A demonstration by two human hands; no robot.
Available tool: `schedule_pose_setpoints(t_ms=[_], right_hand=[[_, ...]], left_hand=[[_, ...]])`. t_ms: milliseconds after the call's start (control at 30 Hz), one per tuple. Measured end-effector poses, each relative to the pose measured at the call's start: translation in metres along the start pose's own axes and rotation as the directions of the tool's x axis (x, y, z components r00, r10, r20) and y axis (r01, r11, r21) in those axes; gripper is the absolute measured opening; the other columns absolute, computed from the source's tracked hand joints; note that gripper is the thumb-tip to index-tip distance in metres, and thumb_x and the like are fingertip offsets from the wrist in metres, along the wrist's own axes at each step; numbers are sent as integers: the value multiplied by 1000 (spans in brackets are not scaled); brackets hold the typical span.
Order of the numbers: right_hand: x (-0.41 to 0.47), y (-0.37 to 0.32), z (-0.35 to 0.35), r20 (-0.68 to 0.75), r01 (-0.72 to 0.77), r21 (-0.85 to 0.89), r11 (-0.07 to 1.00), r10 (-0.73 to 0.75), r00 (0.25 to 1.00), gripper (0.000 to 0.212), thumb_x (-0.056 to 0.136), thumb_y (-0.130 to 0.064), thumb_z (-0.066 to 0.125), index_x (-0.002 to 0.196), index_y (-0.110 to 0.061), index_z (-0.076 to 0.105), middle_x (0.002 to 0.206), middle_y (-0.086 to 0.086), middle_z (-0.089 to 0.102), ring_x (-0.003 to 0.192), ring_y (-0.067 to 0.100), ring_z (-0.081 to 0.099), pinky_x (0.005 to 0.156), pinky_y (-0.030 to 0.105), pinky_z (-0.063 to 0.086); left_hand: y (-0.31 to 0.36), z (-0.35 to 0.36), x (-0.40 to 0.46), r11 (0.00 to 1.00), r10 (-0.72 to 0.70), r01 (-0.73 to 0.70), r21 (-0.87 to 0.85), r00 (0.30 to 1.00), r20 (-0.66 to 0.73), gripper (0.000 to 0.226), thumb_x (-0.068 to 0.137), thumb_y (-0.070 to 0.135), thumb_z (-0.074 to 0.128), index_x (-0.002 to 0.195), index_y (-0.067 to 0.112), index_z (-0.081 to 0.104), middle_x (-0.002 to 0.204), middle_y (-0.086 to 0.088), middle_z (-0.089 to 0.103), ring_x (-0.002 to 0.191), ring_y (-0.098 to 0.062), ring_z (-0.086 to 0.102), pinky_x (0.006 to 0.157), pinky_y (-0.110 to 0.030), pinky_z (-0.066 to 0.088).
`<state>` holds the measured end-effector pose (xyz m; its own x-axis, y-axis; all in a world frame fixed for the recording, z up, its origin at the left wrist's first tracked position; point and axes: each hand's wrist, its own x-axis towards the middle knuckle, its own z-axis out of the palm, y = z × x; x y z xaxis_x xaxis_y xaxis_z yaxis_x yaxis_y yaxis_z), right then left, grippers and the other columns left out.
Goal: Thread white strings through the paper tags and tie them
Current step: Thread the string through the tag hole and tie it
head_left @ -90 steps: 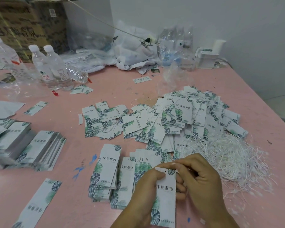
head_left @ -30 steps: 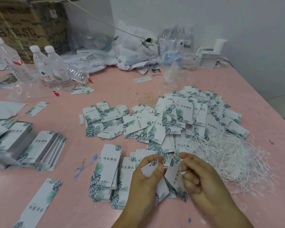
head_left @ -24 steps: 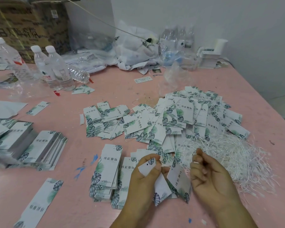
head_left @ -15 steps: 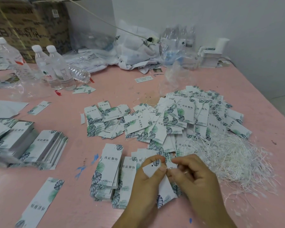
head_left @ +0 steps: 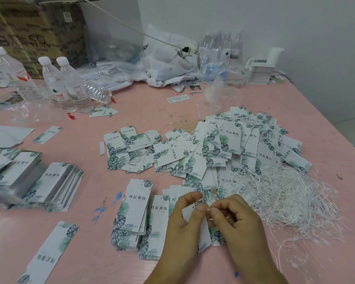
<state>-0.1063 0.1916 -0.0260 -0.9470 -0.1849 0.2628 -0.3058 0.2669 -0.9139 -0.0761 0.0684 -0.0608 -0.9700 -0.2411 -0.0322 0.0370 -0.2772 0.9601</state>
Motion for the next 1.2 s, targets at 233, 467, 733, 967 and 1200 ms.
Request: schedule_pose_setpoints(t_ms=[233,467,733,967,1200], right_hand=[[-4,-5,7,-33,102,-56,993,-104,994,19,83,-11,71,80,-29,67,84,-10,59,72,6,59,63,7,43],[-4,-2,11,-30,127,-138,982,-133,991,20,83,-5,73,82,-24,68,84,-11,58,76,1,60,65,5,41],[-3,-2,11,-89,120,-139,983,-133,987,8,81,-19,68,82,-26,67,86,-13,57,76,0,61,65,4,41],[-2,-2,9,-137,139,-32,990,-142,980,12,78,-14,70,79,-26,69,81,-9,59,70,2,60,62,4,42],[-2,-3,10,-137,100,-4,995,-100,985,11,77,-19,71,81,-28,67,80,-7,60,67,6,59,60,8,44]], left_hand=[[-7,-1,1,990,-139,141,12,984,-115,52,73,82,47,88,36,66,93,-10,71,94,-33,65,91,-60,46],[-5,6,-2,995,-93,93,19,995,-19,66,77,86,43,89,22,57,96,-26,63,91,-36,63,82,-54,48],[4,8,0,956,-196,193,-219,981,9,39,81,56,59,85,18,61,83,-19,68,75,-24,63,66,-32,50],[6,8,4,945,-111,93,-315,993,-37,44,80,35,63,99,-5,68,103,-38,64,100,-46,63,91,-53,50],[11,5,7,881,-207,191,-432,978,11,40,62,17,82,89,-9,69,96,-37,60,94,-46,56,87,-49,47]])
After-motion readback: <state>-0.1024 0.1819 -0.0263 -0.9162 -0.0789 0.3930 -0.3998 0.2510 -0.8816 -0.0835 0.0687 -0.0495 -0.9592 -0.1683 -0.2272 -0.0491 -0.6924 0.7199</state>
